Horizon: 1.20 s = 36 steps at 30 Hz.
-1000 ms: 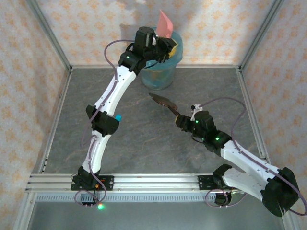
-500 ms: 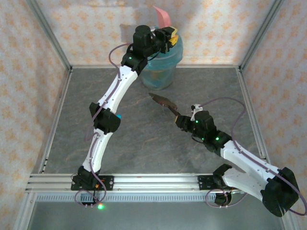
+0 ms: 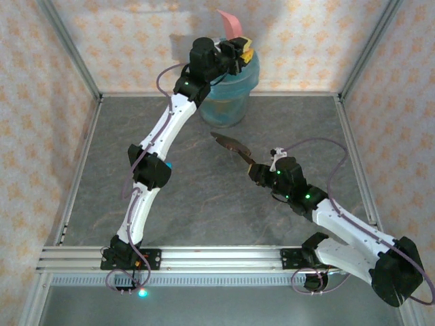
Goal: Sweep away the paper scraps from the table
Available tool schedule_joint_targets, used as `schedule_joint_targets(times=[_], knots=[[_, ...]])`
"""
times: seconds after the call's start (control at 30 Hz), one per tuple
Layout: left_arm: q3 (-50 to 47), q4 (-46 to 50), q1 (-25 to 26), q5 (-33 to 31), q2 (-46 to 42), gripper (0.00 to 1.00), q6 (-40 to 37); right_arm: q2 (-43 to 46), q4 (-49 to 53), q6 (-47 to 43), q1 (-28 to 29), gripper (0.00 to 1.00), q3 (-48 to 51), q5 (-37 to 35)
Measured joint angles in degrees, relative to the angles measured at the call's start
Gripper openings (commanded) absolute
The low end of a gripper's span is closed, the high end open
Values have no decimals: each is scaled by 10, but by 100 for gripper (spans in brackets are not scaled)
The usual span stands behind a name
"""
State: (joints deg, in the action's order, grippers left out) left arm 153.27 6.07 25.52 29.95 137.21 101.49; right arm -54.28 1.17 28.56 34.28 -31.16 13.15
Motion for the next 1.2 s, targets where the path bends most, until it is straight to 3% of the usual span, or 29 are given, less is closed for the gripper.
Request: schedule_joint_targets(times=[0.3, 0.5, 0.7, 0.97, 1.2], knots=[[-1, 38, 23, 32, -7, 0, -68, -4, 0, 0, 0, 0, 0, 0], [-12, 170, 47, 52, -69, 0, -195, -4, 0, 0, 0, 0, 0, 0], [-68, 294, 97, 54, -195, 0, -347, -4, 0, 3, 0, 0, 0, 0], [-344, 406, 134, -32, -431, 0, -524, -4, 0, 4, 0, 0, 0, 0], [-605, 470, 133, -150, -597, 0, -593, -4, 0, 4, -3, 0, 0, 0]])
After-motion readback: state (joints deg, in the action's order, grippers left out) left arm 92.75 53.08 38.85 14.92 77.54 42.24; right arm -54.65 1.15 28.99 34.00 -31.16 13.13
